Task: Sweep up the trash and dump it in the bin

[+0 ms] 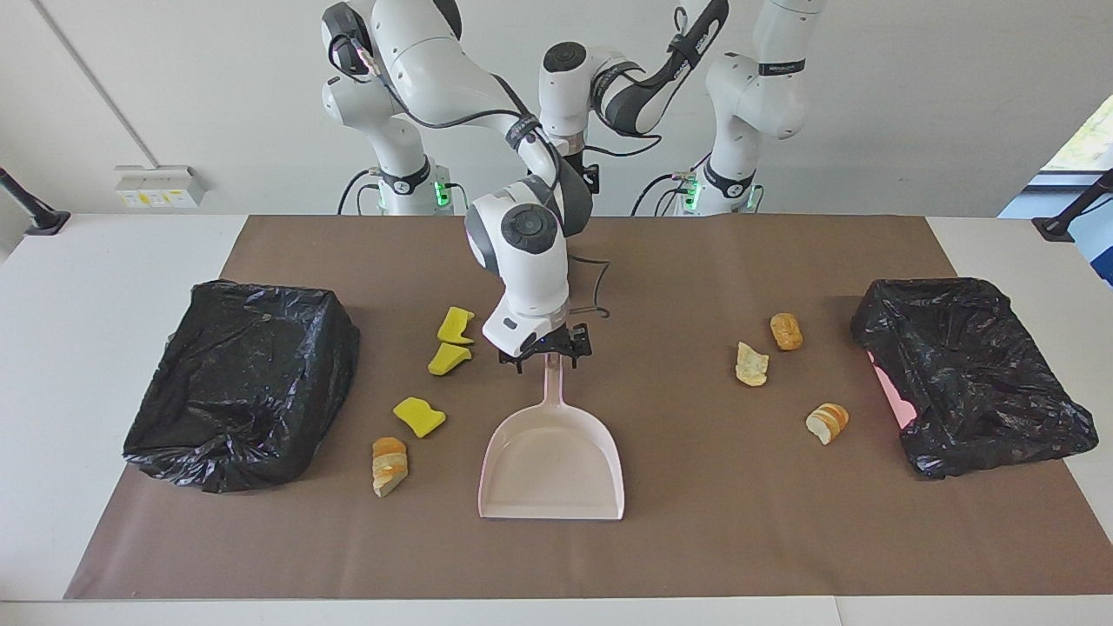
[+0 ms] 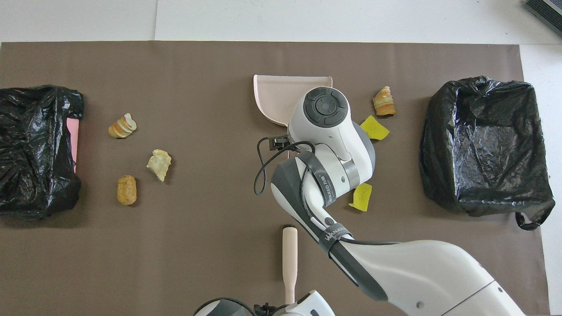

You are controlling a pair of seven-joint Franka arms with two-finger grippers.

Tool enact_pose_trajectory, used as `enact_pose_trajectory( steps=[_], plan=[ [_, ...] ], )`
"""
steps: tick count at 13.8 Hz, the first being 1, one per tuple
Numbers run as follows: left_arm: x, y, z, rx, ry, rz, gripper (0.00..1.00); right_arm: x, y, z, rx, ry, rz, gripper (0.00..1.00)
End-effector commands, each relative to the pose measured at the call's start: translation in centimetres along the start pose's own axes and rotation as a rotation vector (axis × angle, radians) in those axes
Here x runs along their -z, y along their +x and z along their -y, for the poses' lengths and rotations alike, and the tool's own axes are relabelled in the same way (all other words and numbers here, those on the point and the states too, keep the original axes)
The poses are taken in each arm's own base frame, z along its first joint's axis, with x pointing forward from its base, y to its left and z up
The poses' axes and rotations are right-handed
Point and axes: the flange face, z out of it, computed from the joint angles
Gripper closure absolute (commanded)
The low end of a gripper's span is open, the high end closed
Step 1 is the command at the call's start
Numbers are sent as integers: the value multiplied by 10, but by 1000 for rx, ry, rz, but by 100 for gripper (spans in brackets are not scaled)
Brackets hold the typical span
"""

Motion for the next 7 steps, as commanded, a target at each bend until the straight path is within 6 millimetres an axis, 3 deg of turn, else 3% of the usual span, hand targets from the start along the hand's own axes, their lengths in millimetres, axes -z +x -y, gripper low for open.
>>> enact_pose_trajectory(
  steps=[1, 2, 3, 4, 6, 7],
  plan=[
    [-21, -2, -5, 5, -8, 10, 0, 2, 7, -1, 55, -11, -28, 34],
    [-21, -2, -5, 4, -11, 8, 0, 4, 7, 0, 58, -11, -29, 62],
    [-21, -2, -5, 7, -9, 9, 19, 4, 8, -1, 56, -11, -29, 89],
    [-20, -1, -6, 8, -10, 9, 43, 6, 6, 1, 59, -11, -33, 100],
    [-21, 2, -3, 14, -3, 15, 95, 5, 5, 2, 57, -12, -30, 100],
    [-18, 4, -3, 14, -7, 12, 100, 5, 6, 1, 57, -14, -27, 100]
  ],
)
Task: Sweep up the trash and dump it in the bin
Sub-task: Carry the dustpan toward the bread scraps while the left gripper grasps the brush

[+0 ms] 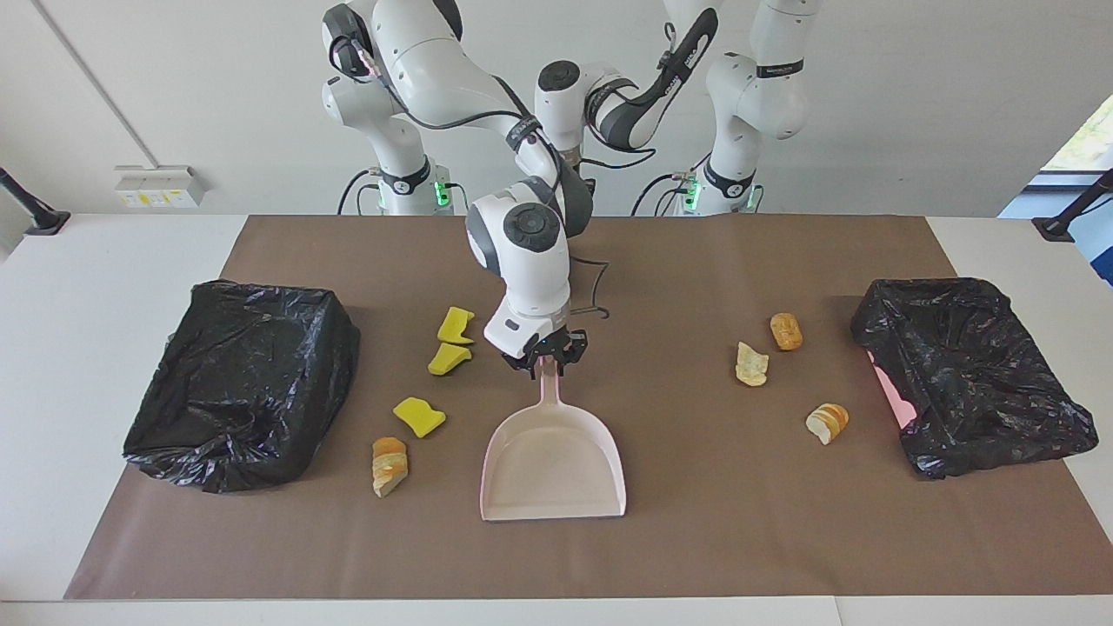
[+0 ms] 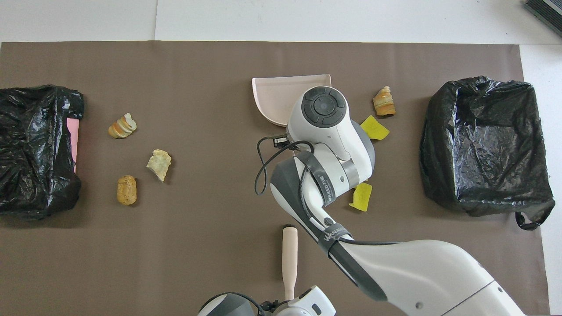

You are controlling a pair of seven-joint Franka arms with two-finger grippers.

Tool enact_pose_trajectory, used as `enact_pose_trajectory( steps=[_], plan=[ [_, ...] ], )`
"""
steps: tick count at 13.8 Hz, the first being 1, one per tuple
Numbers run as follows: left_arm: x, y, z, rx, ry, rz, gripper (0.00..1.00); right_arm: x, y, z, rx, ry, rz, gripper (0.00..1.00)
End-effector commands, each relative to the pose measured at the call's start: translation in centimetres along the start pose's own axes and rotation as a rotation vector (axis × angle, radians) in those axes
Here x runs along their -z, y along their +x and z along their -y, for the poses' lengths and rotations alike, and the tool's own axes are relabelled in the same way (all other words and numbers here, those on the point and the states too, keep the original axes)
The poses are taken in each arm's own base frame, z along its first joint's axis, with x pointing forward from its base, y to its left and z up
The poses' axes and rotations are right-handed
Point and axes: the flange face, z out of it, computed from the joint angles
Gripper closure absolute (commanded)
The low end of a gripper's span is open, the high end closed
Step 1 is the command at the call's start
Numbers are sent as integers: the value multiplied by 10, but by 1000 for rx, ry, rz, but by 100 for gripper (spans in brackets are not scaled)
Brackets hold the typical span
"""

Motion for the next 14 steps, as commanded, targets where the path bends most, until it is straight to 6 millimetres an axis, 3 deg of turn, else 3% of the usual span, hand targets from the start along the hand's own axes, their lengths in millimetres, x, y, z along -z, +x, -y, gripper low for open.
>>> enact_pose_trajectory(
  steps=[1, 4, 6, 8, 9, 12, 14],
  plan=[
    [5, 1, 2, 8, -18, -1, 100, 1, 4, -2, 29, -16, -11, 100],
    [24, 9, 6, 22, -39, -17, 100, -2, 6, -11, 54, -53, -19, 100],
    [38, 26, 23, 54, -8, -1, 100, 2, 8, -16, 105, -58, -12, 100],
    [57, 49, 57, 71, 48, 23, 100, -1, 8, -29, 221, -70, 33, 100],
    [69, 64, 84, 104, 64, 29, 100, 6, 9, -36, 321, -61, 38, 100],
    [108, 96, 169, 202, 69, 51, 100, 41, 7, -62, 644, -49, 56, 100],
    [116, 112, 215, 283, 120, 34, 100, 74, 2, -94, 773, -45, 66, 100]
  ],
)
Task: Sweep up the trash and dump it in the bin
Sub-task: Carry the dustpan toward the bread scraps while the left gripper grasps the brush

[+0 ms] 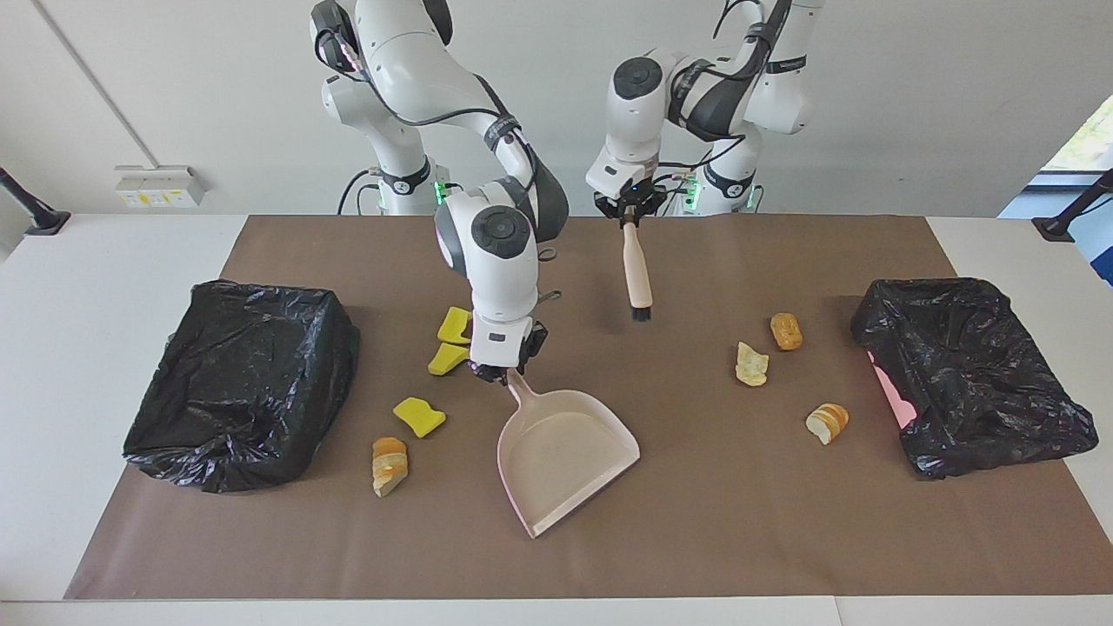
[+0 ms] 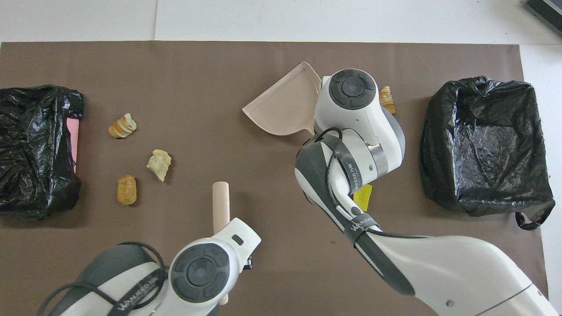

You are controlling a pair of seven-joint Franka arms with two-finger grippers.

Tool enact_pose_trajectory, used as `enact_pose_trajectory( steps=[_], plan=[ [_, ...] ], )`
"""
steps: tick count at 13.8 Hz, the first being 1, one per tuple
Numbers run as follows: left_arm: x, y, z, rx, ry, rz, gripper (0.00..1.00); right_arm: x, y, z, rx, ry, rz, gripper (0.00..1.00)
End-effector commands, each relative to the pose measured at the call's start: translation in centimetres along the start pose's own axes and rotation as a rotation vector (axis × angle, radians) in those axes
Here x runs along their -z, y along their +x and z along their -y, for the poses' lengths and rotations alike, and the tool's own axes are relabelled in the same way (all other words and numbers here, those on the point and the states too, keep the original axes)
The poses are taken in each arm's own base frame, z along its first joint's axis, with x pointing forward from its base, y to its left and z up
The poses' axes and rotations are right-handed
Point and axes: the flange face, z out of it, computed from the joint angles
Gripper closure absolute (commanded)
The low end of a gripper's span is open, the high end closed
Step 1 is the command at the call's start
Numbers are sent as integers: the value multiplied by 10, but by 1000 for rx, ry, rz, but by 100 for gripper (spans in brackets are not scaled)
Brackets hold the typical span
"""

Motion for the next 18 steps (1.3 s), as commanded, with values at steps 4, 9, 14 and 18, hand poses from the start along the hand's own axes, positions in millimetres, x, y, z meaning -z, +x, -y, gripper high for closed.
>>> enact_pose_trajectory(
  steps=[4, 9, 14, 18],
  plan=[
    [-9, 70, 132, 250, 84, -30, 100, 48, -59, -20, 537, 27, 22, 100],
    [-36, 101, 251, 264, 58, 29, 100, 29, -60, 25, 737, 51, 52, 100],
    [-88, 117, 256, 227, 68, 138, 100, 5, -44, 82, 783, 50, 30, 100],
    [-98, 126, 230, 162, 54, 123, 100, -6, -36, 98, 775, 45, 25, 100]
  ],
)
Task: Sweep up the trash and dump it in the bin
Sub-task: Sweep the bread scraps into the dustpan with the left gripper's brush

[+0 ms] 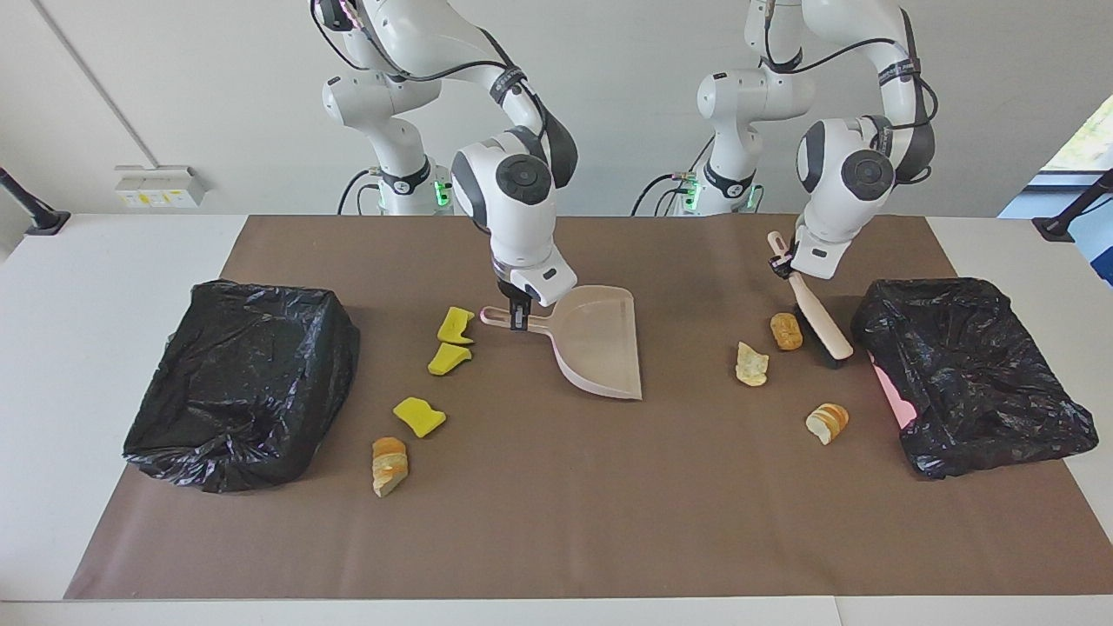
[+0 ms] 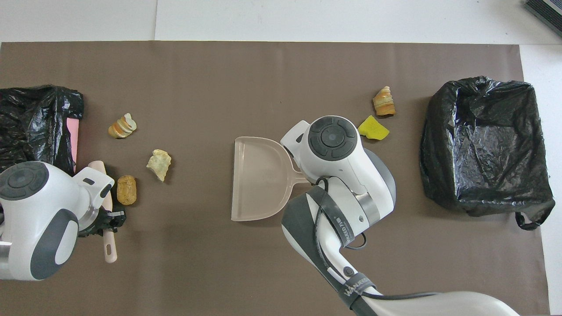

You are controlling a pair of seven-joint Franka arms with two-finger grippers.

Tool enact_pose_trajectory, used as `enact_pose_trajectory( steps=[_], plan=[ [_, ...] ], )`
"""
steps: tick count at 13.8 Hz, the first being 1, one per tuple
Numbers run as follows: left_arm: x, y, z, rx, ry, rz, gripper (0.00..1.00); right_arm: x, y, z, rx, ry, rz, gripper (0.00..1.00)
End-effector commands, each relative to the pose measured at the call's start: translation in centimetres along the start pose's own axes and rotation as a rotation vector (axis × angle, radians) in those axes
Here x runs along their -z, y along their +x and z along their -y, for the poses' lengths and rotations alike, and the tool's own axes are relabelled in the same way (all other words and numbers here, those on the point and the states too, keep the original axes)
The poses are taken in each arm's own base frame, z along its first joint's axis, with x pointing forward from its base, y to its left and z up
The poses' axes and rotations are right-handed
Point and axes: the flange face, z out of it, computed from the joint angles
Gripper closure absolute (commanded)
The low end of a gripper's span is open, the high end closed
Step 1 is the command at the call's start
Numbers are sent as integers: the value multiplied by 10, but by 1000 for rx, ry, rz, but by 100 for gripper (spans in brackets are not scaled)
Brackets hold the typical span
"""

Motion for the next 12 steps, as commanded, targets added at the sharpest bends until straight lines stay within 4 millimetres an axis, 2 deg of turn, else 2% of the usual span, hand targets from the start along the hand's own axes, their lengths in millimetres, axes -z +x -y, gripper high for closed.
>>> enact_pose_trajectory(
  steps=[1, 5, 8, 10, 12],
  plan=[
    [-6, 1, -28, -68, -4, -8, 100, -3, 6, 5, -41, -8, -20, 100],
    [-3, 5, -52, -288, -79, -69, 100, -17, 41, 16, -92, -37, -48, 100],
    [-1, -4, -69, -446, -70, -84, 100, -17, 44, 18, -97, -36, -48, 100],
    [2, -18, -91, -560, -82, -84, 100, -24, 72, 35, -129, -42, -51, 100],
    [3, -36, -115, -627, -92, -78, 100, -25, 62, 26, -134, -41, -43, 100]
  ],
)
